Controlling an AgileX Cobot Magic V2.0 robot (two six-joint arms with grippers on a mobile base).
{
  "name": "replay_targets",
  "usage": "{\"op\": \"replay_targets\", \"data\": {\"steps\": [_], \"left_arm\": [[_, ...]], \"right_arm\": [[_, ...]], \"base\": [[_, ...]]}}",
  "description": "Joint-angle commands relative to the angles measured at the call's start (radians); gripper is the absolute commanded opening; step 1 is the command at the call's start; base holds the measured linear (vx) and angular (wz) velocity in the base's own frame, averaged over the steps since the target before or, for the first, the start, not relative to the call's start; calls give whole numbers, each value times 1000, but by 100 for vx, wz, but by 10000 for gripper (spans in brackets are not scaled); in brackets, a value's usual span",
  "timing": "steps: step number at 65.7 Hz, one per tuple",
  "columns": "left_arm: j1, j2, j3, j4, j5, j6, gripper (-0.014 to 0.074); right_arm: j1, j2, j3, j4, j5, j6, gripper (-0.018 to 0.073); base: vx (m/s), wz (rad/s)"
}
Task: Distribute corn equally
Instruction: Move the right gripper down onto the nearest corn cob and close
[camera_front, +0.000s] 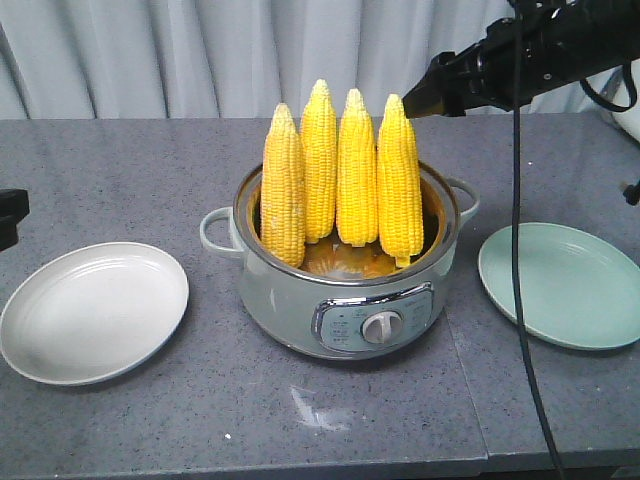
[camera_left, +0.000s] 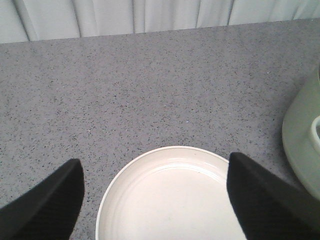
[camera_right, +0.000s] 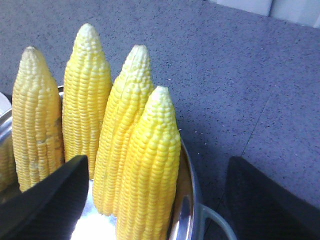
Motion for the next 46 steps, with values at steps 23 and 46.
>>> {"op": "replay_targets", "data": {"steps": [23, 46], "left_arm": [[3, -10, -37, -12, -61, -2, 576], [3, -10, -37, -12, -61, -2, 576]], "right_arm": [[61, 56, -68, -32, -26, -29, 554], [61, 84, -68, -32, -41, -27, 554]], "base": [[0, 0], [0, 0]]}}
